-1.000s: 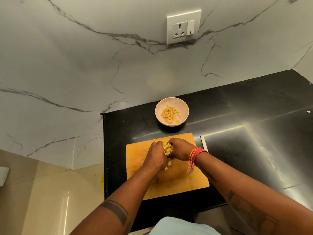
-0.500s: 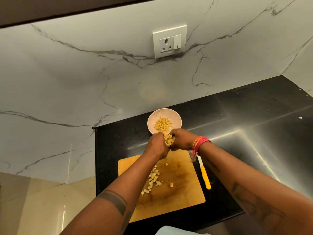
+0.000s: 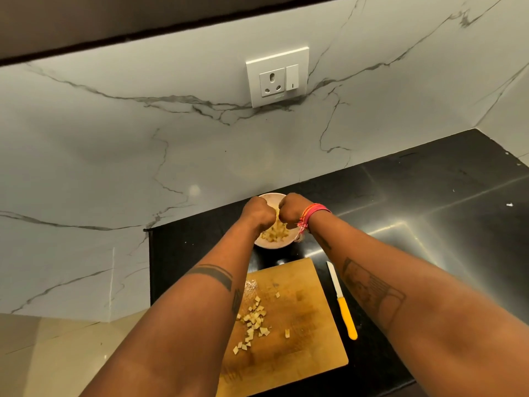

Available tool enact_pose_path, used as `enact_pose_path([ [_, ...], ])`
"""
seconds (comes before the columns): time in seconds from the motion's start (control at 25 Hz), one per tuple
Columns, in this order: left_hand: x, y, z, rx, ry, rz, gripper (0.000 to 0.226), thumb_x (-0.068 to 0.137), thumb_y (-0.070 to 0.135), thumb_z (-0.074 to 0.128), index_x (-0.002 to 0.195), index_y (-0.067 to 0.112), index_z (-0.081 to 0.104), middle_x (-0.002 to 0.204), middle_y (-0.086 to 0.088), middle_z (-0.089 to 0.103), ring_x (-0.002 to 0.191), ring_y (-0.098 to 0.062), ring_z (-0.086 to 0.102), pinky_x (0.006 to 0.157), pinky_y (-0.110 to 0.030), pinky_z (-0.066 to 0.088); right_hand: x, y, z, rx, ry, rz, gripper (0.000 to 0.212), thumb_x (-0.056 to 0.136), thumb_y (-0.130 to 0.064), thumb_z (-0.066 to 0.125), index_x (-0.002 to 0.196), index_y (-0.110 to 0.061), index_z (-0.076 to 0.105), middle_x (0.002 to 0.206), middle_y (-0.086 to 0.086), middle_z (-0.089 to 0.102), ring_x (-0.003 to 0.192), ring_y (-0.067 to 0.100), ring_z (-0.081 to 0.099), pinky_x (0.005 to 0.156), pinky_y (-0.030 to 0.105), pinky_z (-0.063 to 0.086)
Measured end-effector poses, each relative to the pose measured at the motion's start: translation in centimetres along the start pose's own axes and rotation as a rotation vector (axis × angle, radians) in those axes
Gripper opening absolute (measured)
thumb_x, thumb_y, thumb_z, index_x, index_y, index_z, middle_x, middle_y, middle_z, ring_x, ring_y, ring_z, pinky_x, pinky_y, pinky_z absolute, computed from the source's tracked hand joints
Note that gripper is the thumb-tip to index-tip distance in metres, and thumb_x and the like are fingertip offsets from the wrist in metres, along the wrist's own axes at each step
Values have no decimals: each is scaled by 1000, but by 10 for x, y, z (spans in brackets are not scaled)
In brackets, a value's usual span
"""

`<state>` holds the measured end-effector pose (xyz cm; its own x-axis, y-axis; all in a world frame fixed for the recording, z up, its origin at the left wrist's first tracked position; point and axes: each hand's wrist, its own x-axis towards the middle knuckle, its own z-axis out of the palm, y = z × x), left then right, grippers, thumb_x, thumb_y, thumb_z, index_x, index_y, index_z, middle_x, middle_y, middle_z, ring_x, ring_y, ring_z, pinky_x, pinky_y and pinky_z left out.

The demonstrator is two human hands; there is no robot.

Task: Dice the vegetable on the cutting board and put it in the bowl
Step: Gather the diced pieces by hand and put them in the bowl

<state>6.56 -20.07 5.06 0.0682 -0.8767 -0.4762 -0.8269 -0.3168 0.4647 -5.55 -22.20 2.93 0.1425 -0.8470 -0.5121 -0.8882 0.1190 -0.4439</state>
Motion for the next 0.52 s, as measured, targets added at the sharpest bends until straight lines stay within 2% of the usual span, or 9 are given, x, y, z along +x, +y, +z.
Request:
enact_pose_path([
  [0.12,7,-9,7,-90,71,11,45,95,0,58,138,13,61,143,-11,58,130,-30,56,104,-36,50,3,6,7,106,93,58,33,94,-6,61,125,-7,70,121,14,69,105,30,66,92,37,57],
  [0.2,9,-13,10,-149,122,21,36,95,3,63,129,16,69,137,-8,63,124,-26,60,101,-34,51,1,6,10,181,131,44,30,95,-7,62,122,-12,73,122,11,70,109,29,66,97,40,56],
  [0.32,5,-13,10,-186,145,59,34,97,3,59,124,18,72,129,-6,68,119,-24,63,97,-31,52,-4,0,16,313,217,-10,36,95,1,56,122,-16,73,125,9,70,116,28,64,102,40,53],
  [0.4,3,-14,9,-181,174,63,33,97,4,58,123,17,73,127,-6,69,118,-24,64,96,-31,52,-8,-4,21,327,306,-4,36,95,3,59,122,-17,73,124,7,71,115,25,65,100,37,53],
  [0.52,0,-24,9,-201,237,61,19,95,15,68,112,17,77,117,-4,73,109,-22,67,93,-33,55,-11,-6,24,312,401,19,26,93,-3,68,117,-14,74,120,7,71,109,25,66,97,38,56],
])
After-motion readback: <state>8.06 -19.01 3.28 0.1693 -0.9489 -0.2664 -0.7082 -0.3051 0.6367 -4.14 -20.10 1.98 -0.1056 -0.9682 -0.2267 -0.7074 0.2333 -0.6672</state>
